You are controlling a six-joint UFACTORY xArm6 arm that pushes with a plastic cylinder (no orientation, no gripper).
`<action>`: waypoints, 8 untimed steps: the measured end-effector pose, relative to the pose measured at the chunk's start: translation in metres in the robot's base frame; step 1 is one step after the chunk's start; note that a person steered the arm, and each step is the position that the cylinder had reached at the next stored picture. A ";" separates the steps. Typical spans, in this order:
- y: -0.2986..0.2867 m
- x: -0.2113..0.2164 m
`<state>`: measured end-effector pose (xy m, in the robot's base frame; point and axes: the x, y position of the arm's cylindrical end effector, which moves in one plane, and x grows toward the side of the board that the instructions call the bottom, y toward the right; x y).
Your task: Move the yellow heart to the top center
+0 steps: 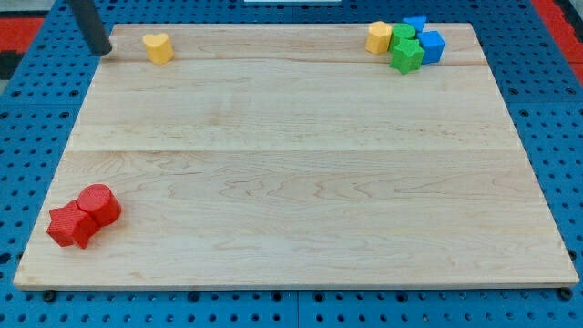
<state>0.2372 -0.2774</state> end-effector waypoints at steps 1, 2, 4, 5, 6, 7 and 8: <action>0.054 -0.009; 0.103 0.006; 0.079 0.035; 0.084 0.060; 0.126 0.066; 0.168 0.058; 0.221 0.042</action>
